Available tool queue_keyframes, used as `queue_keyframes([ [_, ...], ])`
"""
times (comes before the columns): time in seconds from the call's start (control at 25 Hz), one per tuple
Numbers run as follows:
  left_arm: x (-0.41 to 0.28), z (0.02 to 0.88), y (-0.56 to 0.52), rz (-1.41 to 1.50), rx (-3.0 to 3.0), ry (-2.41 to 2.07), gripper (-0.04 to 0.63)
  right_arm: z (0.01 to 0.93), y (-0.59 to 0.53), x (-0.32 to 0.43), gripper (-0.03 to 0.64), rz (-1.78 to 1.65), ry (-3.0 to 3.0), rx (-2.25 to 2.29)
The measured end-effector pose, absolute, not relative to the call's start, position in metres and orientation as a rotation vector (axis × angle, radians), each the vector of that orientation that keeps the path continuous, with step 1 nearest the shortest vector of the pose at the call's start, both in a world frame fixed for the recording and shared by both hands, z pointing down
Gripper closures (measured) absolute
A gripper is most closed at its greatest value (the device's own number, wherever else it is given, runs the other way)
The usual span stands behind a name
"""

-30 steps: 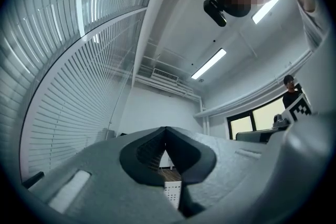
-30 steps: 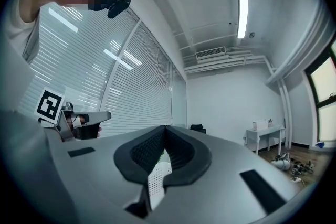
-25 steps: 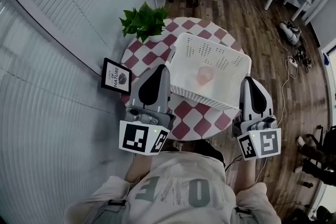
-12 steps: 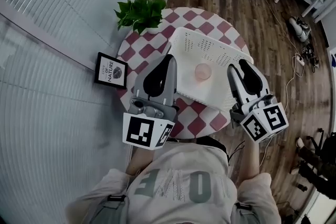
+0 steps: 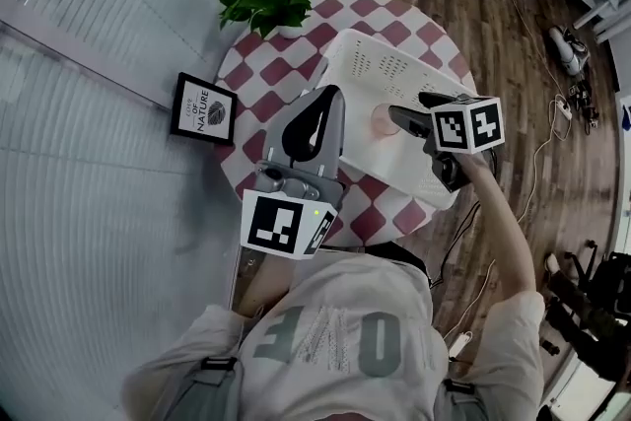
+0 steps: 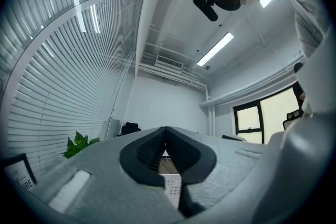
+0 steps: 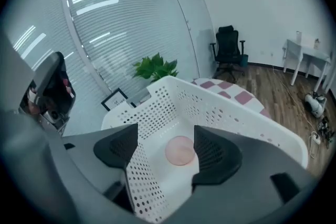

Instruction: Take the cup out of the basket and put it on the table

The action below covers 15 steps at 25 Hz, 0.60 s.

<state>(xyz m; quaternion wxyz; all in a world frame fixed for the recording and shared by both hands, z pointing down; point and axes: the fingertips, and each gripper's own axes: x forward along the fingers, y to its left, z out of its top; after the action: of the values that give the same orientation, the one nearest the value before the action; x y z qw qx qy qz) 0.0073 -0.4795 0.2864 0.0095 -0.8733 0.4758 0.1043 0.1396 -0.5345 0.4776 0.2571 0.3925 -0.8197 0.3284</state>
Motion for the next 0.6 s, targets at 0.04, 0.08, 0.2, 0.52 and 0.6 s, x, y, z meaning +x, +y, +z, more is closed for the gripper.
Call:
queue_keyframes([
  [0.04, 0.006, 0.291, -0.481, 0.313, -2.731, 1.495, 0.591, 0.489, -0.539, 0.138, 0.275, 0.893, -2.187, 1.04],
  [0.08, 0.005, 0.295, -0.483, 0.299, -2.74, 1.505, 0.591, 0.501, -0.543, 0.137, 0.275, 0.893, -2.148, 1.019],
  [0.2, 0.003, 0.304, -0.485, 0.278, -2.769, 1.531, 0.591, 0.543, -0.554, 0.14, 0.276, 0.884, -2.019, 0.989],
  [0.52, -0.014, 0.313, -0.492, 0.237, -2.731, 1.625, 0.591, 0.633, -0.561, 0.147, 0.306, 0.903, -1.784, 0.869],
  [0.6, -0.018, 0.317, -0.493, 0.225, -2.721, 1.651, 0.591, 0.647, -0.563, 0.15, 0.319, 0.928, -1.745, 0.862],
])
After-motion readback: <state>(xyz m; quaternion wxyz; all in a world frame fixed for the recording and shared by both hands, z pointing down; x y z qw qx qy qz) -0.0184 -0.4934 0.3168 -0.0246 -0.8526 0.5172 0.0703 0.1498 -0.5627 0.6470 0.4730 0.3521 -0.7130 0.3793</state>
